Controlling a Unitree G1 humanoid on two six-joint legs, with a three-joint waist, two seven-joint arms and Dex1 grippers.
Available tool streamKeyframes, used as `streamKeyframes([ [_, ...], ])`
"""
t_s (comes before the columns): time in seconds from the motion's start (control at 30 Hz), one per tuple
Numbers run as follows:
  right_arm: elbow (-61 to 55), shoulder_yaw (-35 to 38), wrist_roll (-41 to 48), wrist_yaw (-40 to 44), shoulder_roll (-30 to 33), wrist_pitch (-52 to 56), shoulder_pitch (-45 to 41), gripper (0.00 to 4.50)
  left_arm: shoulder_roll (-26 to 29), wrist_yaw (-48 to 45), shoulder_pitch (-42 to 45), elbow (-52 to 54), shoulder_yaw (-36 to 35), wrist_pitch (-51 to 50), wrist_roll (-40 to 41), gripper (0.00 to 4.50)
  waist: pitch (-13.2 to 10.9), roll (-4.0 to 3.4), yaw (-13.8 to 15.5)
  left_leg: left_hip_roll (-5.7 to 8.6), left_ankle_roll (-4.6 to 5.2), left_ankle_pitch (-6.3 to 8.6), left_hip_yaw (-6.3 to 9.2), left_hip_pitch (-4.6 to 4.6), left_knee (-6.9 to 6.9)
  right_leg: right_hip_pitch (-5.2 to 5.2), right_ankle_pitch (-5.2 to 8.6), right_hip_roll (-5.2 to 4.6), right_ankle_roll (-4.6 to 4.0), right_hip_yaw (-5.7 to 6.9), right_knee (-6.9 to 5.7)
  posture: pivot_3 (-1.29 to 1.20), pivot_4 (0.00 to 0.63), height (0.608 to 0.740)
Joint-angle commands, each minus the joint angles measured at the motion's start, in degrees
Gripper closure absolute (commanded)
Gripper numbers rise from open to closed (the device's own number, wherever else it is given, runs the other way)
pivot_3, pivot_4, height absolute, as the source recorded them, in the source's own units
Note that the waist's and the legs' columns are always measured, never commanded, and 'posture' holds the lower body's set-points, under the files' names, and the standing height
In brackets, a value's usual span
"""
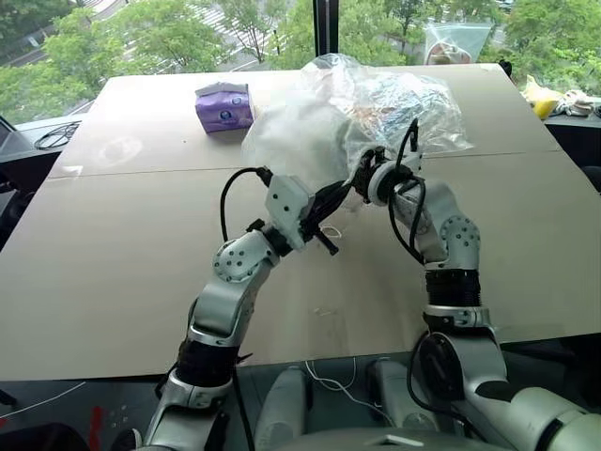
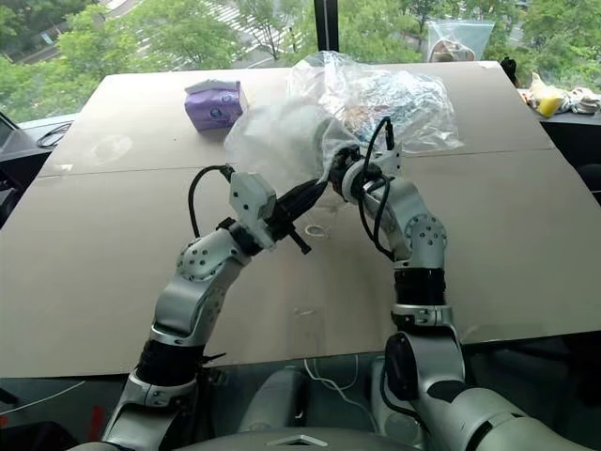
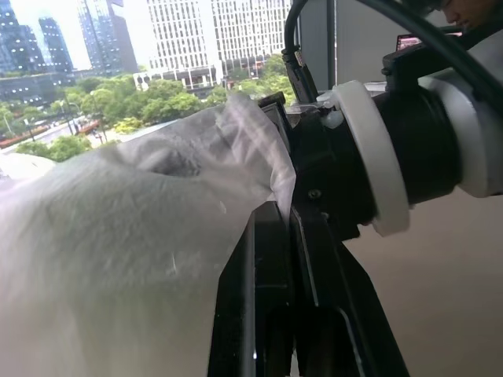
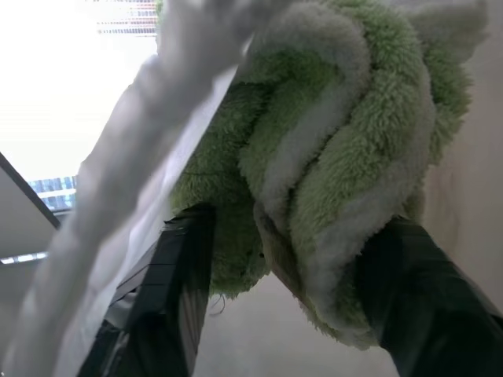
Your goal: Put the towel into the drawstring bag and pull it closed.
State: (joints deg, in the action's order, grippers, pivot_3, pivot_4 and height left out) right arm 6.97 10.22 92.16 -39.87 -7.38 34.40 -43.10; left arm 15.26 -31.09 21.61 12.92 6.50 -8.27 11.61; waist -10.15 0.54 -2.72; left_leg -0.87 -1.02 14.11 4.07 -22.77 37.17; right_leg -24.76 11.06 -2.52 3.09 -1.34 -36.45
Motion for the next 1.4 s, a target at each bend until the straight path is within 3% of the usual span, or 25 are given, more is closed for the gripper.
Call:
streamKeyframes([
  [0.03, -3.3, -4.9, -4.1, 2.6, 1.1, 6.5, 1.9, 0.79, -0.7, 3.6, 3.9, -2.7, -3.2, 3.4, -1.6, 4.5, 0.0, -0.01, 0.2, 0.0, 0.0, 0.0, 0.0, 0.0, 0.02, 0.0, 0.0, 0.0, 0.0, 0.0, -0.01, 0.0, 0.15, 0.74],
  [0.17, -5.0, -10.1, -14.6, 11.6, 9.0, 12.1, 4.1, 0.79, -1.8, 5.3, 5.1, -3.5, -7.0, 4.1, 1.0, 4.5, 0.0, 0.0, 0.5, 0.08, 0.0, 0.0, 0.03, -0.12, 0.07, 0.0, -0.01, -0.05, 0.01, 0.0, 0.06, 0.0, 0.15, 0.74],
  [0.37, -1.6, -5.6, -19.5, 19.7, 12.6, 12.0, 3.9, 0.79, 1.2, 5.8, 3.7, -4.2, -10.0, 4.7, 1.2, 4.5, 0.0, 0.0, 0.1, 0.06, 0.0, 0.0, 0.03, -0.01, 0.01, -0.01, 0.0, -0.02, 0.0, -0.04, -0.03, 0.0, 0.15, 0.74],
  [0.47, 1.1, -1.2, -17.5, 18.8, 12.0, 11.6, 2.8, 0.79, 2.5, 6.0, 3.7, -4.5, -11.2, 4.6, 2.1, 4.5, 0.0, 0.02, 0.2, 0.04, 0.0, 0.0, 0.04, 0.01, 0.04, -0.01, 0.0, 0.0, 0.0, -0.03, -0.08, 0.0, 0.15, 0.74],
  [0.63, 4.1, 6.1, -7.7, 9.5, 5.9, 12.3, 1.3, 0.79, 2.8, 4.5, 3.2, -3.9, -9.9, 4.5, 2.1, 4.5, 0.0, 0.03, 0.4, 0.0, 0.0, 0.0, 0.02, 0.03, 0.09, -0.01, 0.0, 0.06, 0.0, -0.06, -0.15, 0.0, 0.15, 0.74],
  [0.73, 3.7, 7.3, -5.1, 5.4, 2.6, 12.6, 1.1, 0.79, 2.0, 3.9, 2.5, -3.1, -8.6, 4.8, 1.8, 4.5, 0.0, 0.03, 0.3, 0.01, 0.0, 0.0, 0.02, -0.02, 0.1, 0.0, -0.01, 0.05, 0.0, -0.06, -0.12, 0.0, 0.15, 0.74],
  [0.83, 2.5, 6.5, -6.1, 5.9, 3.5, 14.6, 2.2, 0.79, 1.5, 5.1, 2.4, -3.3, -9.1, 4.9, 1.7, 4.5, 0.0, 0.03, 0.3, 0.01, 0.0, 0.0, 0.03, -0.02, 0.08, -0.01, -0.01, 0.05, -0.01, -0.05, -0.11, 0.0, 0.15, 0.74],
  [1.03, -1.9, 2.8, -13.0, 22.0, 13.7, 20.0, 4.0, 0.79, 2.6, 4.3, 2.4, -4.1, -10.8, 4.3, 2.9, 4.5, 0.0, 0.03, 0.3, 0.03, 0.0, 0.0, 0.03, -0.03, 0.13, 0.0, 0.0, 0.04, 0.01, -0.06, -0.09, 0.0, 0.15, 0.74],
  [1.2, -11.6, -7.7, -33.0, 50.0, 26.5, 9.2, 6.3, 0.79, 2.0, 2.4, 5.5, -4.9, -14.7, -0.4, 11.9, 4.5, -0.1, 0.03, 0.2, 0.01, 0.0, 0.0, 0.04, -0.01, 0.1, -0.01, 0.13, 0.06, 0.2, -0.04, -0.08, 0.0, 0.15, 0.74],
  [1.4, -16.5, -17.5, -49.7, 64.9, 33.5, 0.8, 8.5, 0.79, -0.3, 0.6, 8.0, -3.9, -17.8, -8.3, 24.4, 4.5, -0.1, 0.07, 0.2, 0.0, -0.01, 0.0, 0.05, 0.0, 0.14, 0.01, 0.14, 0.08, 0.24, -0.04, -0.08, 0.0, 0.15, 0.74],
])
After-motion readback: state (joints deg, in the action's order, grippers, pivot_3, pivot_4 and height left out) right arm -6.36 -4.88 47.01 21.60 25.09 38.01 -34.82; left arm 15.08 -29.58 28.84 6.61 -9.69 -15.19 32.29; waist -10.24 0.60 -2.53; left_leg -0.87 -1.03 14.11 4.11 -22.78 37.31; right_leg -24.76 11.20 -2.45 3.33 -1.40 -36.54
